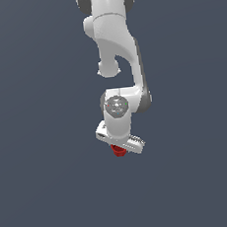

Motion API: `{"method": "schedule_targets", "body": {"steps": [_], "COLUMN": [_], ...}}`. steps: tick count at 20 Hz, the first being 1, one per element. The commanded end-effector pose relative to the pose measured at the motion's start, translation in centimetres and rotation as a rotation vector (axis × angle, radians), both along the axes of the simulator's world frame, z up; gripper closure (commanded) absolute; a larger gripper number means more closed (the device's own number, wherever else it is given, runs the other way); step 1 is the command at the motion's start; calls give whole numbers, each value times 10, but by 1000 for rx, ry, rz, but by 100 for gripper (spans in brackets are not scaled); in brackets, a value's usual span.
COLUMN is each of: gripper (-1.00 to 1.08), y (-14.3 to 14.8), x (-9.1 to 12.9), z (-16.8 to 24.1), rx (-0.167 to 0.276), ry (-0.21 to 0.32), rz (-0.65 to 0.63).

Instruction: Pick up the object and move it to a goal position.

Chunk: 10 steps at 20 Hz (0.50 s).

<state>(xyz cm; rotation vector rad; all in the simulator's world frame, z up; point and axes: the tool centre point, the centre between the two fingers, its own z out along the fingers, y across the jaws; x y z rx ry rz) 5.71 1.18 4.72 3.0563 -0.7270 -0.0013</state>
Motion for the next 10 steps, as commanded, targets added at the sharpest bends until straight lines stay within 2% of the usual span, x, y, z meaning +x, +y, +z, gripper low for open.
{"method": "schedule_targets", "body": {"steps": [1,10], "gripper": [108,108], "y": [0,-1], "x": [0,0], "z": [0,3], "rx": [0,0], "ry": [-1,0], "rz": [0,0]}}
